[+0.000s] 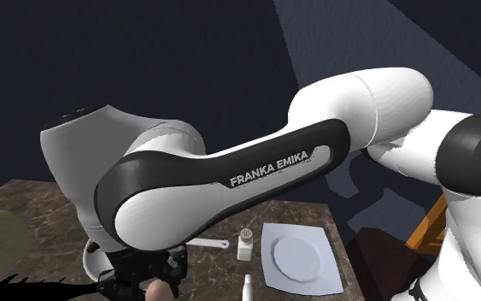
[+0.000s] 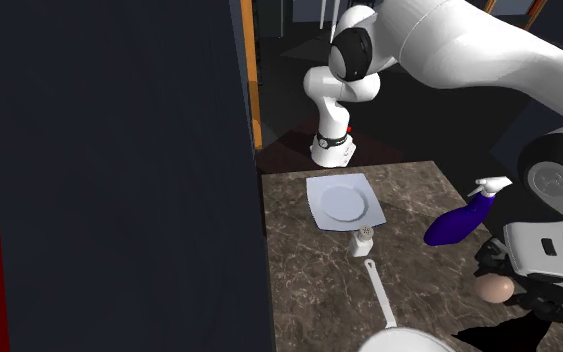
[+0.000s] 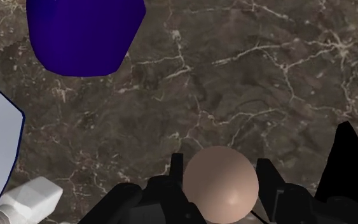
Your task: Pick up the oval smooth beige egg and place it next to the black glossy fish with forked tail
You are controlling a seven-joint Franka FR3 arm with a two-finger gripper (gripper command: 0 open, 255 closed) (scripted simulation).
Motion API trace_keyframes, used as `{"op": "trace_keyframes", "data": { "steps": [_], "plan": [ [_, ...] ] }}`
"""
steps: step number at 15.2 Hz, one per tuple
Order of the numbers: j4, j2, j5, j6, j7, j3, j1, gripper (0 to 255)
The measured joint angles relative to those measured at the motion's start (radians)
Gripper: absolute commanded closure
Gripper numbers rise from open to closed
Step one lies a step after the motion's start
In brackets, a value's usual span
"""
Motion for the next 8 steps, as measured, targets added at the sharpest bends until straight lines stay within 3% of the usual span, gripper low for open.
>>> {"op": "trace_keyframes", "data": {
  "steps": [8],
  "plan": [
    [-0.069,-0.039,-0.006,0.073,-0.004,-0.007,-0.004,255]
  ]
}}
